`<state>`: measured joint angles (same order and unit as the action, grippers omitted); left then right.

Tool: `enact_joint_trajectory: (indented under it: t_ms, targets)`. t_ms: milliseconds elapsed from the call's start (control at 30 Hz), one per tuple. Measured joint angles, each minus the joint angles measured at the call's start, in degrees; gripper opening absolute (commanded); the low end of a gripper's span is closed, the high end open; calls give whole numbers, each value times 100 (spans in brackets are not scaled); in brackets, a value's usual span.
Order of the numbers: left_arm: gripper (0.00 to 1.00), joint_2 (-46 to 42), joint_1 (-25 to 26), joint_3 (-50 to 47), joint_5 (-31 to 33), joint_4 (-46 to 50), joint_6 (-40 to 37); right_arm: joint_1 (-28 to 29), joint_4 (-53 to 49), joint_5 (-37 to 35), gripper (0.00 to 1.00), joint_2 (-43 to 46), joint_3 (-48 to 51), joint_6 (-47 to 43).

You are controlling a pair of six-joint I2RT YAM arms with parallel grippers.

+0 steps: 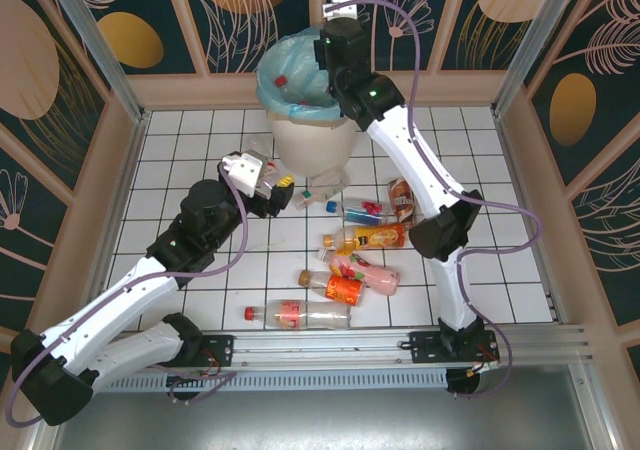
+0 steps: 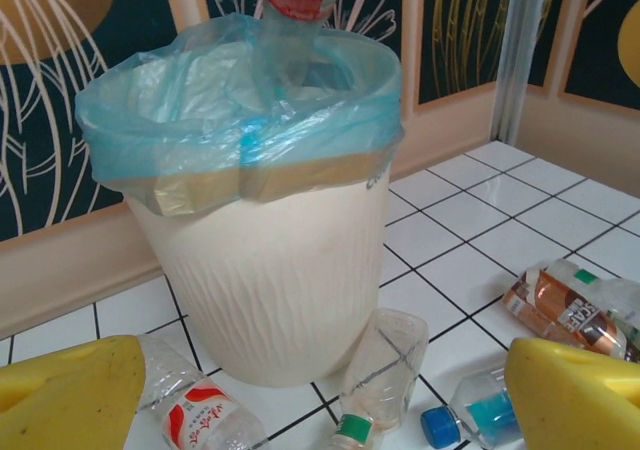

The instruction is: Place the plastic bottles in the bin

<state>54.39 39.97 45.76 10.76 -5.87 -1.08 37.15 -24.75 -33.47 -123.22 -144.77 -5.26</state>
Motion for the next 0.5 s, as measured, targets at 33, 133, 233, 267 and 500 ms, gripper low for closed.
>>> enact_joint_trajectory:
  t_ms: [33, 133, 233, 267, 500]
  targets:
    - [92, 0, 0, -7, 61, 0, 66, -17, -44, 87, 2, -44, -7, 57]
    - [93, -4, -2, -59, 251, -2, 240, -116, -184, 323, 3, -216, -17, 199]
    - [93, -35, 0, -173, 457, 2, 400, -245, -293, 511, 7, -417, -17, 306]
    - [93, -46, 0, -214, 527, 2, 450, -284, -315, 586, 8, -481, -17, 339]
    - [92, 9, 0, -308, 938, 13, 734, -396, -378, 938, 27, -651, -17, 439]
